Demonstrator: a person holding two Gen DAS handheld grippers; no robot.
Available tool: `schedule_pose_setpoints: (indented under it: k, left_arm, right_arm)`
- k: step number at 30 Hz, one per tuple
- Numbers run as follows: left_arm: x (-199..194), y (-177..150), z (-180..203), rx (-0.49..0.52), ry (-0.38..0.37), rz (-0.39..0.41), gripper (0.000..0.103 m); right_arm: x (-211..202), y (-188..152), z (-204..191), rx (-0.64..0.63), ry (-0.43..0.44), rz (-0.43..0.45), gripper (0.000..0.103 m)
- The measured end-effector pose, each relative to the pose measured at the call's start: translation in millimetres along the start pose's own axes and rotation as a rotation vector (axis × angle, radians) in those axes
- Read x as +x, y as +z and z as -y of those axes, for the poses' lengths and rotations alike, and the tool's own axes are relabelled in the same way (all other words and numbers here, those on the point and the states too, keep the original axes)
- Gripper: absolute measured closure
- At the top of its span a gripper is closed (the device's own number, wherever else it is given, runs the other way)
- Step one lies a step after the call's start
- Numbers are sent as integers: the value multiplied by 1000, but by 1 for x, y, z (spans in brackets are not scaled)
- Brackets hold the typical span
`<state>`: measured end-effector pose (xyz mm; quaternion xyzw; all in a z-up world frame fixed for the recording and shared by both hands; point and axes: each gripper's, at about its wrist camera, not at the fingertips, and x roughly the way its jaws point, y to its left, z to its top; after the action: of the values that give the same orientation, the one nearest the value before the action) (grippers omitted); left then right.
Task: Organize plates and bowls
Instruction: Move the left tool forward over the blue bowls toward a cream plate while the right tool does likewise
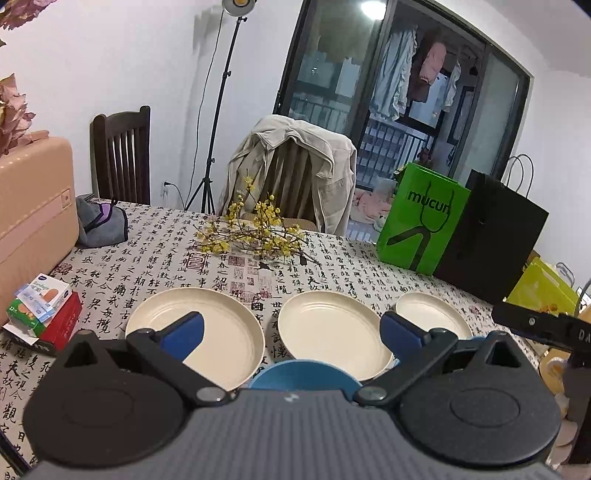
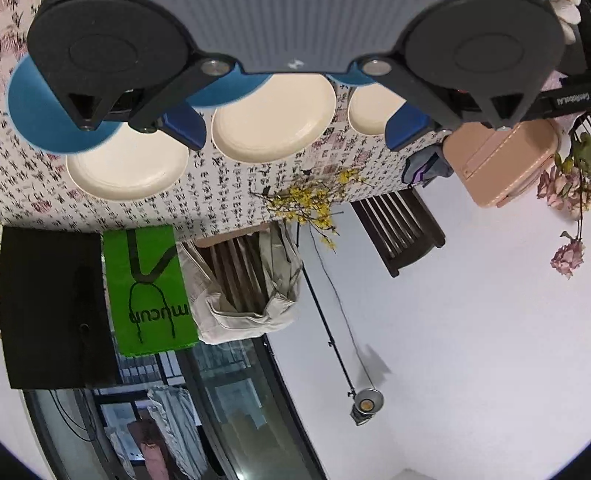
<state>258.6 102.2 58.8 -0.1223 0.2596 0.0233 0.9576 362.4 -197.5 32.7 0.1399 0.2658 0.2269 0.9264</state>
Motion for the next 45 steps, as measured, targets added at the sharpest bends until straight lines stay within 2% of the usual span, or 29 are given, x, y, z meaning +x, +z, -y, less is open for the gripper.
schedule_pose_setpoints:
  k: [6, 12, 20, 27, 33, 40, 45]
  left_arm:
    - [0, 7, 4, -15, -6, 1, 0]
    - [0, 10, 4, -24, -26, -3, 0]
    - [5, 16, 5, -19, -83, -21, 0]
    - [33, 22, 13, 14, -74, -76, 0]
    - [68, 31, 15, 41, -49, -115, 0]
    - [112, 34, 13, 75, -13, -173, 0]
    - [149, 39, 11, 89, 33, -212, 0]
  right_arm:
    - [1, 9, -7, -45, 58, 3, 0]
    - [1, 20, -8, -25, 87, -4, 0]
    - [-4, 22, -14, -29, 34, 3, 0]
    - [2, 25, -5, -9, -3, -37, 0]
    - [25, 25, 8, -7, -50, -98, 0]
    - [82, 26, 25, 32, -41, -200, 2]
    - [119, 23, 31, -3, -60, -273, 7]
